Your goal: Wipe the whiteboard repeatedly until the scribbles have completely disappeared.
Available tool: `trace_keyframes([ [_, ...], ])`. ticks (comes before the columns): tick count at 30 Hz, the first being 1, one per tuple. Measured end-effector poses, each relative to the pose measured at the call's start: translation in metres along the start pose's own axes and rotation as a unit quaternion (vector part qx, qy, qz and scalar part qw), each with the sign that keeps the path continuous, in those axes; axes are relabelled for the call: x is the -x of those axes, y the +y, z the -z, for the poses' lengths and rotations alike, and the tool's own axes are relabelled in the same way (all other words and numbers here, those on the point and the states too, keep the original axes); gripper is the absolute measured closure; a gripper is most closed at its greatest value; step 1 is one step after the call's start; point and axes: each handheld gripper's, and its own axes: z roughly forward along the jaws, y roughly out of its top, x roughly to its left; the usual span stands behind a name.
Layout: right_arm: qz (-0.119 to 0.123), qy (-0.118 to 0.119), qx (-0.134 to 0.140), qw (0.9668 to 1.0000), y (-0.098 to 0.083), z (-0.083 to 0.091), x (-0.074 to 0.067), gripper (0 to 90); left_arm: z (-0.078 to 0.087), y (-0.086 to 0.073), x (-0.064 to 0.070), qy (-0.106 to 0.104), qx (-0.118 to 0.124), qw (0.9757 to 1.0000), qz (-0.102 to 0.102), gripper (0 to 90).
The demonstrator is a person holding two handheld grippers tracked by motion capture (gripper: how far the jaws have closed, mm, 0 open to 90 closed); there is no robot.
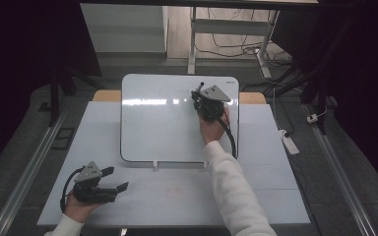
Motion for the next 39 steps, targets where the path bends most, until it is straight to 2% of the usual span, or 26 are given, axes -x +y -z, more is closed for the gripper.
trace_keyframes([
  [2, 0.004, 0.020, -0.003, 0.9998, -0.002, -0.002, -0.010, 77.1, -0.002, 0.001, 0.000, -0.001, -0.003, 1.0000, -0.002, 19.6],
  [4, 0.031, 0.046, -0.007, 0.9985, -0.004, -0.008, -0.028, 77.1, -0.002, 0.001, 0.001, -0.001, -0.004, 1.0000, -0.005, 19.5],
  [6, 0.042, 0.053, -0.009, 0.9977, -0.003, -0.012, -0.035, 77.1, -0.002, 0.002, 0.002, 0.000, -0.001, 1.0000, -0.005, 19.5],
  [7, 0.041, 0.047, -0.008, 0.9980, -0.001, -0.012, -0.032, 77.1, -0.001, 0.001, 0.002, 0.000, 0.000, 1.0000, -0.005, 19.6],
  [10, 0.011, -0.002, 0.002, 0.9999, 0.005, -0.007, -0.007, 77.1, 0.001, 0.001, 0.001, 0.000, 0.003, 1.0000, -0.003, 19.6],
  [11, 0.000, -0.004, 0.002, 1.0000, 0.007, -0.007, 0.000, 77.1, 0.001, 0.001, 0.000, 0.000, 0.004, 1.0000, -0.002, 19.6],
  [12, 0.000, -0.004, 0.001, 1.0000, 0.009, -0.008, 0.004, 77.1, 0.001, 0.001, -0.001, 0.000, 0.004, 1.0000, -0.001, 19.6],
  [15, 0.017, 0.027, 0.001, 0.9995, 0.016, -0.017, -0.006, 77.1, -0.001, 0.001, -0.001, 0.000, 0.002, 1.0000, -0.002, 19.6],
  [16, 0.031, 0.040, -0.008, 0.9987, 0.016, -0.020, -0.015, 77.1, -0.001, 0.002, -0.001, 0.000, 0.002, 1.0000, -0.002, 19.6],
  [17, 0.056, 0.057, -0.016, 0.9966, 0.014, -0.023, -0.027, 77.1, -0.001, 0.002, -0.001, -0.001, 0.002, 1.0000, -0.002, 19.6],
  [19, 0.085, 0.055, -0.019, 0.9947, 0.014, -0.024, -0.032, 77.1, -0.002, 0.002, -0.001, -0.001, 0.000, 1.0000, -0.003, 19.6],
  [21, 0.046, 0.030, -0.011, 0.9984, 0.019, -0.023, -0.016, 77.1, -0.001, 0.002, 0.000, -0.001, 0.002, 1.0000, -0.004, 19.6],
  [22, 0.028, 0.015, -0.006, 0.9995, 0.022, -0.022, -0.006, 77.0, -0.001, 0.002, 0.000, 0.000, 0.003, 1.0000, -0.004, 19.6],
  [23, 0.011, 0.012, -0.003, 0.9999, 0.023, -0.021, 0.002, 77.1, 0.000, 0.002, -0.001, -0.001, 0.004, 1.0000, -0.003, 19.6],
  [25, 0.018, 0.022, -0.007, 0.9996, 0.021, -0.020, -0.001, 77.1, -0.001, 0.002, -0.001, -0.001, 0.004, 1.0000, -0.002, 19.6],
  [26, 0.029, 0.042, -0.012, 0.9986, 0.018, -0.021, -0.009, 77.1, -0.001, 0.002, -0.001, -0.001, 0.004, 1.0000, -0.001, 19.6],
  [27, 0.041, 0.061, -0.017, 0.9971, 0.015, -0.022, -0.019, 77.1, -0.002, 0.003, -0.001, 0.000, 0.003, 1.0000, -0.002, 19.6],
  [29, 0.069, 0.103, -0.026, 0.9920, 0.008, -0.024, -0.040, 77.1, -0.002, 0.003, -0.001, 0.001, 0.003, 1.0000, -0.001, 19.5],
  [30, 0.079, 0.115, -0.030, 0.9898, 0.006, -0.024, -0.047, 77.1, -0.002, 0.003, -0.001, 0.002, 0.003, 1.0000, -0.002, 19.5],
  [31, 0.083, 0.112, -0.030, 0.9898, 0.006, -0.023, -0.049, 77.1, -0.001, 0.003, -0.001, 0.003, 0.004, 1.0000, -0.003, 19.6],
  [32, 0.074, 0.111, -0.031, 0.9906, 0.007, -0.022, -0.045, 77.1, 0.000, 0.003, 0.000, 0.004, 0.005, 1.0000, -0.002, 19.6],
  [33, 0.063, 0.093, -0.028, 0.9933, 0.009, -0.020, -0.038, 77.0, 0.001, 0.003, 0.000, 0.005, 0.008, 1.0000, -0.002, 19.6],
  [34, 0.049, 0.073, -0.029, 0.9957, 0.010, -0.017, -0.027, 77.1, 0.002, 0.003, -0.001, 0.005, 0.010, 0.9999, -0.002, 19.6],
  [36, 0.017, 0.060, -0.032, 0.9975, 0.010, -0.006, -0.006, 77.0, 0.003, 0.004, -0.001, 0.008, 0.014, 0.9999, -0.001, 19.6],
  [38, 0.013, 0.072, -0.031, 0.9968, 0.008, 0.006, 0.001, 77.0, 0.003, 0.005, 0.000, 0.011, 0.020, 0.9997, -0.004, 19.9],
  [39, 0.008, 0.096, -0.029, 0.9949, 0.007, 0.014, 0.003, 77.0, 0.003, 0.007, 0.001, 0.012, 0.023, 0.9996, -0.007, 20.1],
])
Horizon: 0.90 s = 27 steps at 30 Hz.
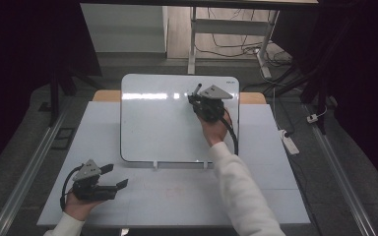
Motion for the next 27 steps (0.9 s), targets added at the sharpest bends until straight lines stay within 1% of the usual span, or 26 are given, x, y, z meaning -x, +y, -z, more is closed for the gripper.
trace_keyframes([
  [2, -0.003, 0.045, -0.007, 0.9990, -0.004, 0.018, -0.006, 77.0, 0.001, 0.005, 0.003, 0.000, 0.011, 0.9999, -0.007, 21.2],
  [3, 0.001, 0.064, -0.010, 0.9979, -0.007, 0.027, -0.011, 77.0, 0.001, 0.009, 0.005, 0.000, 0.017, 0.9998, -0.011, 21.6],
  [5, 0.001, 0.106, -0.016, 0.9943, -0.015, 0.045, -0.021, 76.9, 0.002, 0.018, 0.011, -0.002, 0.030, 0.9993, -0.022, 22.6],
  [7, 0.001, 0.136, -0.024, 0.9904, -0.023, 0.061, -0.030, 76.9, 0.002, 0.029, 0.018, -0.010, 0.042, 0.9985, -0.032, 23.3],
  [9, -0.003, 0.159, -0.033, 0.9868, -0.031, 0.074, -0.037, 76.9, -0.001, 0.040, 0.026, -0.018, 0.047, 0.9977, -0.045, 24.0],
  [10, -0.003, 0.166, -0.039, 0.9853, -0.035, 0.080, -0.041, 76.9, -0.004, 0.047, 0.031, -0.024, 0.047, 0.9972, -0.054, 24.3],
  [11, -0.001, 0.174, -0.052, 0.9834, -0.041, 0.086, -0.046, 76.9, -0.007, 0.051, 0.035, -0.028, 0.047, 0.9968, -0.058, 24.6],
  [12, -0.002, 0.178, -0.060, 0.9823, -0.044, 0.089, -0.048, 76.9, -0.010, 0.056, 0.039, -0.034, 0.049, 0.9962, -0.064, 24.8],
  [13, -0.003, 0.186, -0.068, 0.9803, -0.049, 0.094, -0.052, 76.9, -0.013, 0.062, 0.044, -0.041, 0.051, 0.9954, -0.069, 25.2],
  [15, -0.005, 0.196, -0.077, 0.9775, -0.058, 0.102, -0.058, 76.9, -0.021, 0.075, 0.056, -0.060, 0.056, 0.9934, -0.081, 26.1],
  [16, -0.008, 0.202, -0.082, 0.9758, -0.063, 0.106, -0.062, 76.9, -0.024, 0.081, 0.061, -0.070, 0.058, 0.9922, -0.085, 26.3],
  [17, -0.007, 0.203, -0.088, 0.9751, -0.067, 0.108, -0.064, 76.9, -0.028, 0.086, 0.066, -0.081, 0.060, 0.9911, -0.086, 26.7],
  [19, -0.010, 0.207, -0.101, 0.9730, -0.072, 0.111, -0.068, 76.9, -0.035, 0.096, 0.075, -0.097, 0.064, 0.9891, -0.090, 26.9],
  [24, -0.019, 0.229, -0.120, 0.9658, -0.083, 0.115, -0.076, 76.8, -0.049, 0.112, 0.091, -0.120, 0.071, 0.9852, -0.100, 28.6],
  [26, -0.015, 0.236, -0.127, 0.9634, -0.087, 0.114, -0.079, 76.8, -0.056, 0.117, 0.097, -0.136, 0.074, 0.9828, -0.100, 29.7],
  [27, -0.014, 0.238, -0.133, 0.9620, -0.088, 0.114, -0.081, 76.8, -0.060, 0.120, 0.100, -0.146, 0.075, 0.9812, -0.101, 30.3],
])
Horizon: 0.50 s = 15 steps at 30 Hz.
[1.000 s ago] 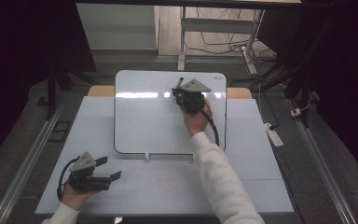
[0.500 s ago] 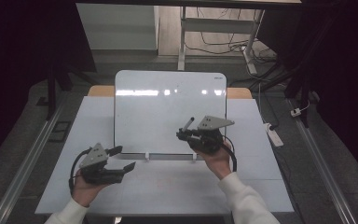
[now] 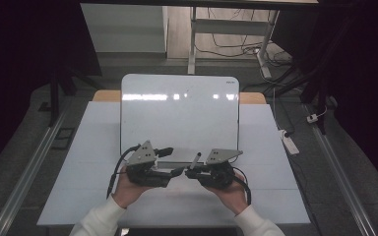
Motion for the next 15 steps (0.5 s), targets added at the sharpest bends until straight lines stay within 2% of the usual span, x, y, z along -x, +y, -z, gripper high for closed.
trace_keyframes([
  [5, 0.005, 0.018, -0.022, 0.9996, -0.002, -0.008, -0.003, 76.8, -0.019, 0.007, 0.003, -0.028, 0.002, 0.9996, -0.009, 37.5],
  [6, 0.007, 0.018, -0.025, 0.9995, -0.002, -0.010, -0.004, 76.8, -0.022, 0.008, 0.003, -0.037, 0.004, 0.9993, -0.010, 41.4],
  [9, 0.012, 0.023, -0.037, 0.9990, -0.003, -0.013, -0.005, 76.8, -0.026, 0.007, 0.001, -0.049, 0.006, 0.9986, -0.018, 61.2],
  [10, 0.015, 0.023, -0.038, 0.9989, -0.003, -0.013, -0.005, 76.7, -0.027, 0.007, 0.001, -0.050, 0.006, 0.9985, -0.020, 72.1],
  [11, 0.017, 0.023, -0.039, 0.9988, -0.003, -0.013, -0.006, 76.6, -0.027, 0.007, 0.000, -0.048, 0.007, 0.9986, -0.022, 79.4],
  [13, 0.013, 0.020, -0.038, 0.9990, -0.004, -0.011, -0.006, 75.9, -0.026, 0.007, -0.001, -0.045, 0.008, 0.9988, -0.020, 80.5],
  [14, 0.015, 0.015, -0.036, 0.9991, -0.004, -0.010, -0.006, 74.7, -0.025, 0.007, 0.000, -0.037, 0.008, 0.9991, -0.018, 80.7],
  [15, 0.014, 0.003, -0.029, 0.9995, -0.005, -0.008, -0.007, 69.5, -0.025, 0.007, 0.000, -0.026, 0.007, 0.9995, -0.019, 80.8],
])
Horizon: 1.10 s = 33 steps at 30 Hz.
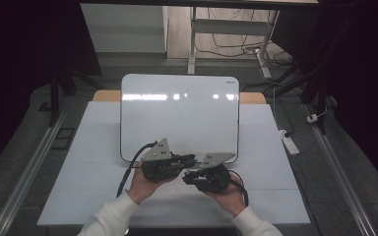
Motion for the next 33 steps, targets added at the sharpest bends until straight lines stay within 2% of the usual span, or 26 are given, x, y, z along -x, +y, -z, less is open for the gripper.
trace_keyframes([
  [2, -0.002, -0.053, 0.024, 0.9983, -0.003, 0.007, -0.007, 61.6, 0.000, 0.000, -0.001, 0.012, 0.004, 0.9999, 0.008, 80.9],
  [3, -0.004, -0.081, 0.044, 0.9957, -0.005, 0.010, -0.012, 61.6, -0.001, -0.001, -0.001, 0.019, 0.006, 0.9997, 0.015, 80.9],
  [4, -0.004, -0.111, 0.064, 0.9917, -0.007, 0.013, -0.018, 61.6, -0.002, -0.001, -0.002, 0.024, 0.008, 0.9995, 0.021, 80.9],
  [5, 0.000, -0.132, 0.077, 0.9883, -0.009, 0.014, -0.024, 61.2, -0.003, -0.001, -0.003, 0.028, 0.011, 0.9992, 0.027, 80.9],
  [7, 0.010, -0.181, 0.091, 0.9792, -0.011, 0.014, -0.035, 61.3, -0.006, -0.001, -0.003, 0.039, 0.016, 0.9984, 0.038, 80.9],
  [9, 0.012, -0.213, 0.105, 0.9714, -0.011, 0.013, -0.044, 62.6, -0.009, -0.001, -0.003, 0.050, 0.022, 0.9974, 0.048, 80.9],
  [12, 0.016, -0.243, 0.120, 0.9625, -0.008, 0.011, -0.053, 65.4, -0.015, -0.001, -0.003, 0.060, 0.031, 0.9956, 0.064, 80.9],
  [14, 0.012, -0.274, 0.118, 0.9543, -0.006, 0.007, -0.055, 66.8, -0.020, 0.000, -0.002, 0.066, 0.039, 0.9943, 0.074, 80.9],
  [16, -0.002, -0.302, 0.116, 0.9461, -0.006, 0.004, -0.053, 67.0, -0.023, 0.001, 0.001, 0.069, 0.043, 0.9937, 0.078, 80.9],
  [18, -0.009, -0.320, 0.116, 0.9402, -0.007, 0.001, -0.050, 68.3, -0.027, 0.001, 0.003, 0.075, 0.045, 0.9932, 0.077, 80.9],
  [20, -0.012, -0.330, 0.119, 0.9363, -0.008, -0.002, -0.049, 72.5, -0.030, 0.001, 0.006, 0.078, 0.050, 0.9925, 0.080, 80.9],
  [21, -0.013, -0.332, 0.119, 0.9356, -0.008, -0.003, -0.049, 75.1, -0.032, 0.001, 0.007, 0.082, 0.051, 0.9919, 0.082, 80.9],
  [22, -0.014, -0.341, 0.120, 0.9322, -0.008, -0.004, -0.050, 76.0, -0.032, 0.001, 0.008, 0.086, 0.053, 0.9915, 0.082, 80.9],
  [25, -0.025, -0.345, 0.124, 0.9298, -0.008, -0.003, -0.045, 79.8, -0.033, -0.001, 0.007, 0.083, 0.060, 0.9900, 0.098, 80.6],
  [28, -0.026, -0.336, 0.127, 0.9329, -0.008, 0.003, -0.041, 80.8, -0.030, -0.001, 0.006, 0.078, 0.062, 0.9898, 0.101, 77.4],
  [31, -0.025, -0.323, 0.134, 0.9366, -0.005, 0.009, -0.039, 80.9, -0.019, -0.002, 0.004, 0.074, 0.057, 0.9909, 0.096, 55.6],
  [33, -0.030, -0.318, 0.145, 0.9365, -0.001, 0.019, -0.032, 80.9, -0.007, -0.004, 0.002, 0.072, 0.056, 0.9915, 0.092, 46.8],
])
